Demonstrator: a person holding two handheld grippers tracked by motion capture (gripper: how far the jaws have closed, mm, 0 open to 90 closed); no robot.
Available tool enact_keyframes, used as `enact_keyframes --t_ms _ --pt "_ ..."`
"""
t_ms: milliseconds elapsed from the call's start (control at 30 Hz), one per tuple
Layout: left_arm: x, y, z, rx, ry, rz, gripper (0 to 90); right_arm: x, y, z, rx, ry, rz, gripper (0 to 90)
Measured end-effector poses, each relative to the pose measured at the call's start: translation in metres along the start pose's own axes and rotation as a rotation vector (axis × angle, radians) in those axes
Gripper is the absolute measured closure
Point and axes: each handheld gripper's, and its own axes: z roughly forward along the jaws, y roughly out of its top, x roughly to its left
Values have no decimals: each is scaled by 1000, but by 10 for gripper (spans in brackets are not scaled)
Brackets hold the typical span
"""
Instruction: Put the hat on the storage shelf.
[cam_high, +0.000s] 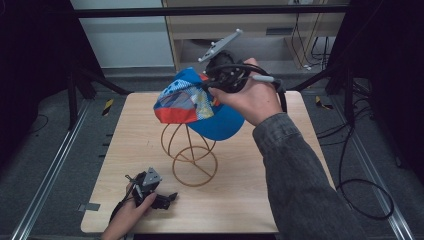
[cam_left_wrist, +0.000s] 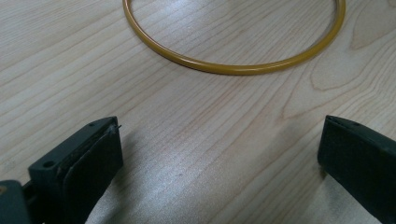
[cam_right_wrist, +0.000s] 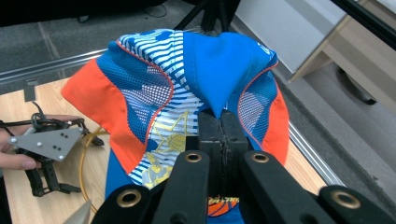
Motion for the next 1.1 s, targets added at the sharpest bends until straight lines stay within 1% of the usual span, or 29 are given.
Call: enact_keyframes --t_ms 167,300,333,367,467,567,833,900,967,1100 --pt "0 0 0 1 -1 -2 0 9 10 18 20 26 -26 900" --pt "0 0 0 1 -1 -2 0 15 15 27 29 33 -37 900" --pt "0 0 0 1 -1 -2 0 15 15 27 29 33 -37 900" --pt "0 0 0 1 -1 -1 0 17 16 31 35 37 -44 900" --pt "0 0 0 1 -1 -2 0 19 17 35 42 40 -49 900" --pt "0 0 0 1 -1 -2 0 20 18 37 49 44 -56 900" --pt "0 0 0 1 -2 1 0 27 17 52 67 65 -65 900" --pt "0 0 0 1 -2 1 0 27 16 53 72 67 -71 900" --pt "0 0 0 1 -2 1 0 28 15 55 74 71 -64 900" --pt "0 0 0 1 -2 1 0 30 12 59 92 89 -71 900"
